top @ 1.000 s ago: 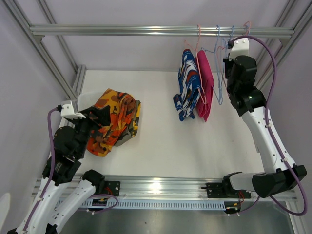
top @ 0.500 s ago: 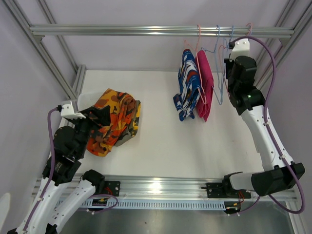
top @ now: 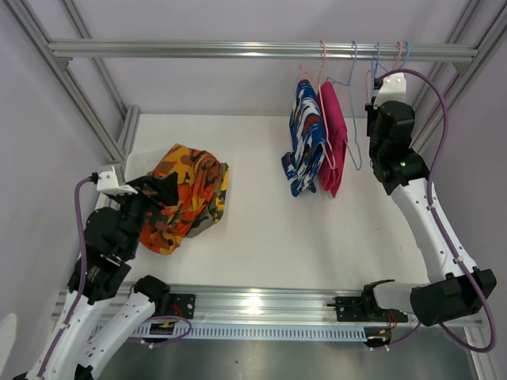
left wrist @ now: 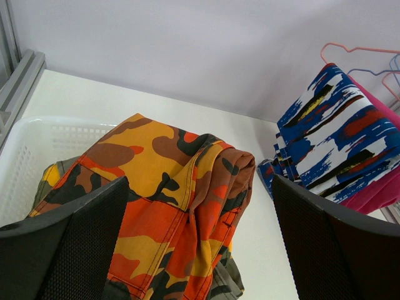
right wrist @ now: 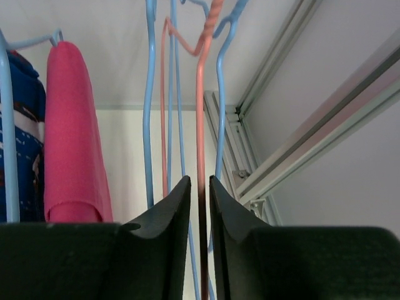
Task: Remove the trousers from the hanger
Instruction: Place the hanger at the clothesline.
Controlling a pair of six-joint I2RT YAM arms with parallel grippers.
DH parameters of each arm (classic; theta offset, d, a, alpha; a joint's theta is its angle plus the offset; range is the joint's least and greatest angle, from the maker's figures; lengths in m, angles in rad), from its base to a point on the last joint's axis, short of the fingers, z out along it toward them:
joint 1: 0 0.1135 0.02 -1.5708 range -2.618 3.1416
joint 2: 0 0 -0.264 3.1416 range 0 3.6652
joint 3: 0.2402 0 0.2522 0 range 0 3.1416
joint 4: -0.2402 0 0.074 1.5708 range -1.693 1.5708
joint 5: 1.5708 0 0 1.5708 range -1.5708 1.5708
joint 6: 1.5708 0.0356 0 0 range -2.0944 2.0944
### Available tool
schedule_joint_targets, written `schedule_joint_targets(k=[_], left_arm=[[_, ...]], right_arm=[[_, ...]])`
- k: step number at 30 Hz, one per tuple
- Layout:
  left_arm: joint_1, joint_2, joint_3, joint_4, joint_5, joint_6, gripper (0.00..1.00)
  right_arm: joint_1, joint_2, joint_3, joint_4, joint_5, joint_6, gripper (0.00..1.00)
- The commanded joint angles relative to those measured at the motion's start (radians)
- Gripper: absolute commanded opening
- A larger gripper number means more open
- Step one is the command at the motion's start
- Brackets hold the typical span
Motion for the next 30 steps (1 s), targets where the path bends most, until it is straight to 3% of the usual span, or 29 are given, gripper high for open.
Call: schedule_joint_targets(k=[1,5,30], left_arm=[[-0.007,-0.010,-0.010,0.031,0.018,0.025,0.99],[-0.007,-0.010,-0.008,0.031,0.021,0.023,0.99],[-0.007,-0.016,-0.011,0.034,0.018,0.025,0.99]], right_arm=[[-0.002,-0.048,-0.021,-0.013,0.022,0.038,0.23],[-0.003,-0.074,-0.032,-0.028,0.023,0.055,0.32],[-0.005,-0.236,-0.021,-0.115,0.019,0.111,0.43]])
